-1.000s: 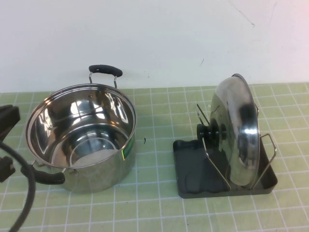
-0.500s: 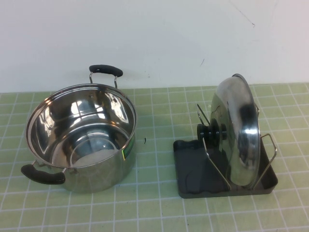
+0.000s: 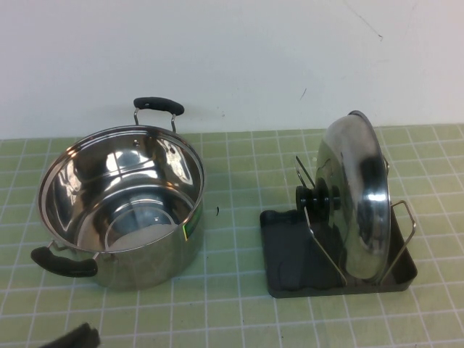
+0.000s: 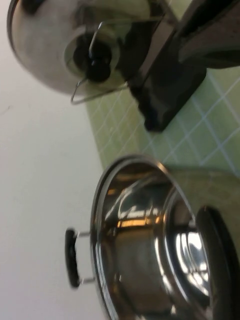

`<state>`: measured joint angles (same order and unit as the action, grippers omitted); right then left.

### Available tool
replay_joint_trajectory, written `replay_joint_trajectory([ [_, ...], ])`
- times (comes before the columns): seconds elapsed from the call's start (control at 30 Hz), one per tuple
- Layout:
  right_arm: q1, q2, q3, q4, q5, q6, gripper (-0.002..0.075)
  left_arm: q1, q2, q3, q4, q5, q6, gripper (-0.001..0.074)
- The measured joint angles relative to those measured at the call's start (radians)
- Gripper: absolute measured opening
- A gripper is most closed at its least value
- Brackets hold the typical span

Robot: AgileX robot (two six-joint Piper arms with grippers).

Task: Put pot lid on rack

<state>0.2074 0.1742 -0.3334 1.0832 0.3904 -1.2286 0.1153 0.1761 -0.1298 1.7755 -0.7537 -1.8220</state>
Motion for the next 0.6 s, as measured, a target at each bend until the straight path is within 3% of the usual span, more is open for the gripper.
replay_joint_trajectory([
  [0.23, 0.0, 0.0, 0.0, 0.0, 0.003, 0.002, 0.0062, -0.003, -0.001, 0.009, 0.013, -0.229, -0.002, -0.0001],
  [0.37, -0.002, -0.023, 0.002, -0.044, 0.007, 0.002, 0.0062, -0.003, -0.001, 0.009, 0.016, -0.236, -0.016, -0.0001],
  [0.5, -0.011, -0.099, 0.054, -0.374, -0.078, 0.11, 0.0057, -0.003, -0.001, 0.009, 0.016, -0.208, -0.02, -0.0001],
  [0.6, -0.033, -0.144, 0.138, -0.71, -0.149, 0.44, 0.0055, -0.003, -0.001, 0.009, 0.016, -0.208, -0.02, -0.0001],
])
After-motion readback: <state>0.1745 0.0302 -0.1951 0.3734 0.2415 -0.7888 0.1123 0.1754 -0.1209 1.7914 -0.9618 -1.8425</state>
